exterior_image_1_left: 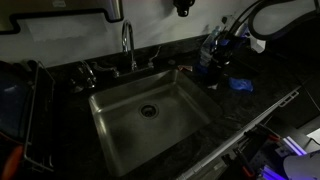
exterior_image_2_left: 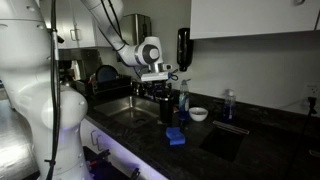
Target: Pick up the cup from the counter, spill the water in the cup into the sink and put the cup in the sink
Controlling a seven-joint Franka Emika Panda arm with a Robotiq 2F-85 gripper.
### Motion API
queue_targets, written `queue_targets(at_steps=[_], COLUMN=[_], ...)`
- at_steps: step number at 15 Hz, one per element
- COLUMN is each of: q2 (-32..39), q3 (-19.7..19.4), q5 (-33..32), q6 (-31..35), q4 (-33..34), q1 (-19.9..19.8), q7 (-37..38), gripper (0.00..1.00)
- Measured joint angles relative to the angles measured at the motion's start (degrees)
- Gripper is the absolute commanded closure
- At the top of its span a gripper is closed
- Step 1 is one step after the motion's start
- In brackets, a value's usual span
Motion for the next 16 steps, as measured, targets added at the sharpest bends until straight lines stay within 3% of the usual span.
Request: queue_targets(at_steps=[7,16], q2=[0.53,0.67], q3=[0.42,2.67], q5=[-4.12,-10.60], q6=[0.00,-0.11], q4=[0.17,0.13], q1=[-0.37,-0.35], q7=[3.93,7.15], gripper=[0.99,0.98])
